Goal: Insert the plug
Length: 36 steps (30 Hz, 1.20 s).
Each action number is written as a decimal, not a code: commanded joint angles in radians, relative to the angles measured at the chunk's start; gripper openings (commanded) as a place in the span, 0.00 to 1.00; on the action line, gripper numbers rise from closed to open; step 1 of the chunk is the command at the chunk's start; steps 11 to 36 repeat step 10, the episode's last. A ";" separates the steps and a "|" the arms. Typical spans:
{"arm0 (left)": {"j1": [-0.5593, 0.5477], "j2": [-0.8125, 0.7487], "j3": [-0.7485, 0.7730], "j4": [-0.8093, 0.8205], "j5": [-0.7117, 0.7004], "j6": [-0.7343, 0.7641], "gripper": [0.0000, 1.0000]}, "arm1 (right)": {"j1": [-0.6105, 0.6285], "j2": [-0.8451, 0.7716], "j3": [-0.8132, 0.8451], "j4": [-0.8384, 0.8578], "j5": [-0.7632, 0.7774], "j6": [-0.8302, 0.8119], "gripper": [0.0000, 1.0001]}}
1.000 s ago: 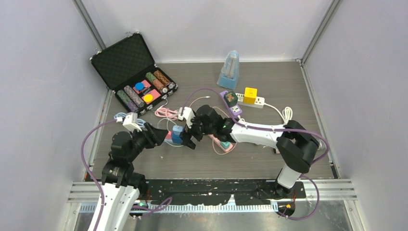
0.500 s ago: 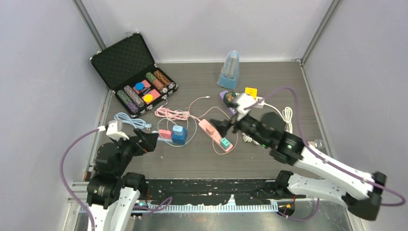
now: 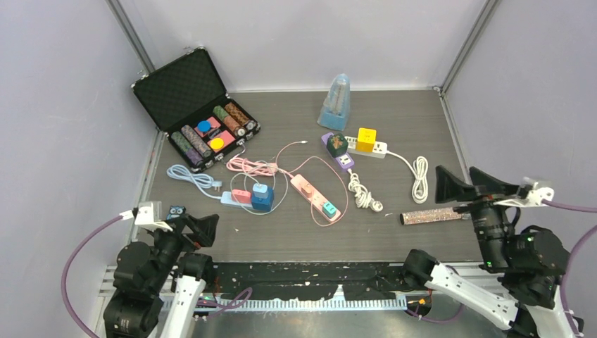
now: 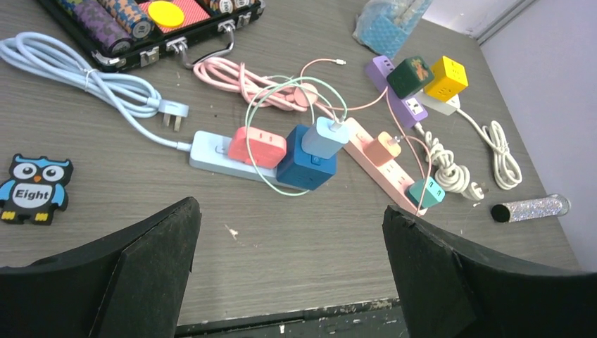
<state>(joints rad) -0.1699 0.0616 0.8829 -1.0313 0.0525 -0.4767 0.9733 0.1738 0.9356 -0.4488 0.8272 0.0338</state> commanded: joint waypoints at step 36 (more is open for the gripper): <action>-0.001 -0.095 0.055 -0.126 -0.112 -0.008 1.00 | 0.001 -0.148 0.044 -0.190 0.111 0.048 0.95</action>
